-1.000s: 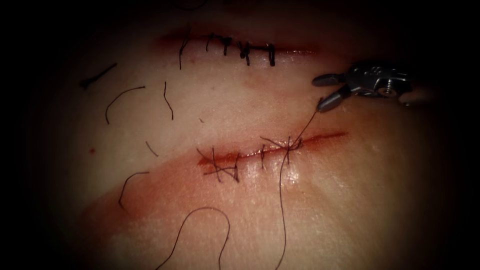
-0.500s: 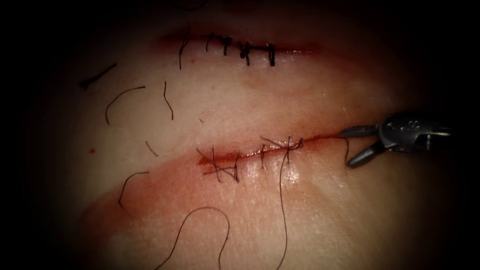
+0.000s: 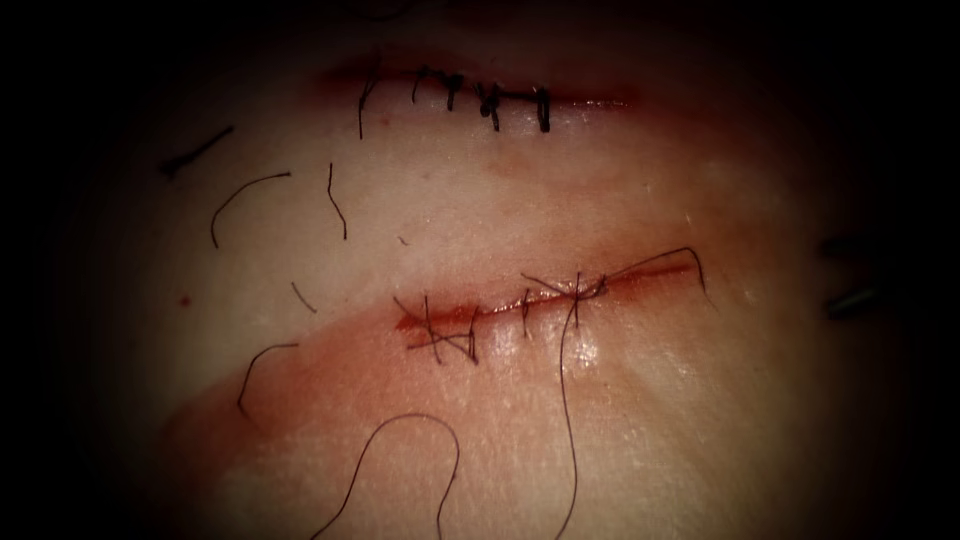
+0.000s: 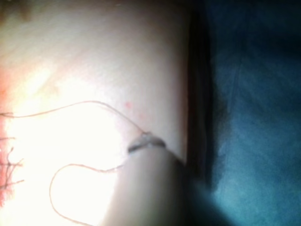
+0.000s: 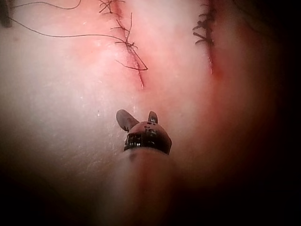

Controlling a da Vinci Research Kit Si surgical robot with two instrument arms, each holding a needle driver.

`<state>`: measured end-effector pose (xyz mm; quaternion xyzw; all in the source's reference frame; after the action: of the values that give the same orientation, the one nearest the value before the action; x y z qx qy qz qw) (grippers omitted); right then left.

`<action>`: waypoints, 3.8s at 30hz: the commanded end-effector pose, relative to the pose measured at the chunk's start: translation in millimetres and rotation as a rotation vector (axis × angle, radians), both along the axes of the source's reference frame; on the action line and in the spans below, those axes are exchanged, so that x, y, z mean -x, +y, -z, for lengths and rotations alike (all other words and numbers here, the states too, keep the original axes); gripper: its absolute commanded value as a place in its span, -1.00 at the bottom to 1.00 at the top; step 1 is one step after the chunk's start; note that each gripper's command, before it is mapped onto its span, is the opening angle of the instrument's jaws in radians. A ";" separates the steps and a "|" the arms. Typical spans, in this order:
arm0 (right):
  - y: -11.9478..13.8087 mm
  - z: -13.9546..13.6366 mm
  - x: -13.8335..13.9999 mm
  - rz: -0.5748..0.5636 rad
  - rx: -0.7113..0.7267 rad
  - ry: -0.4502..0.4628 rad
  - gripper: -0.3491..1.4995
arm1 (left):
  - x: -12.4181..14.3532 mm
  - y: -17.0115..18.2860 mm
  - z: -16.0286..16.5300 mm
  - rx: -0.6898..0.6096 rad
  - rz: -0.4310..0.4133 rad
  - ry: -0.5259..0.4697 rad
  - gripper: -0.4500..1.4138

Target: Wound Closure

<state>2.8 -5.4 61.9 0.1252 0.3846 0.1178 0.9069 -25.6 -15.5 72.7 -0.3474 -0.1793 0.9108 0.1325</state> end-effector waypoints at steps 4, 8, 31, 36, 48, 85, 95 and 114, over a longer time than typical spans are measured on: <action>-5.4 0.1 -6.7 0.055 -0.043 0.076 0.75 | 0.2 -0.8 -0.3 -0.006 -0.004 -0.005 -1.00; -8.0 -0.4 -10.9 0.044 -0.022 0.105 0.75 | 0.0 0.2 1.2 0.009 0.029 -0.022 -1.00; -9.7 -6.0 -20.8 -0.182 0.100 0.218 0.64 | -0.1 14.2 12.3 0.156 0.093 -0.061 -1.00; -10.1 -5.9 -20.8 -0.177 0.099 0.230 0.64 | 0.1 18.1 13.1 0.179 0.113 -0.075 -1.00; -11.2 -5.5 -19.2 -0.160 0.095 0.246 0.62 | 3.2 26.1 8.2 0.181 0.128 -0.072 -1.00; -11.6 -3.8 -19.0 -0.287 0.048 0.688 0.42 | 5.2 25.0 -4.9 0.151 0.020 -0.071 -1.00; -11.4 -3.8 -19.1 -0.340 0.058 0.761 0.40 | 5.5 24.6 -5.7 0.136 0.022 -0.082 -1.00; -6.4 -8.1 -17.4 -0.742 -0.143 0.600 0.31 | 5.1 23.7 -4.5 0.129 0.020 -0.087 -1.00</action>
<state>19.5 -11.1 69.7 0.0686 0.6331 0.4283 0.6412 -30.2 8.5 76.4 -0.3960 -0.1212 0.9034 0.1114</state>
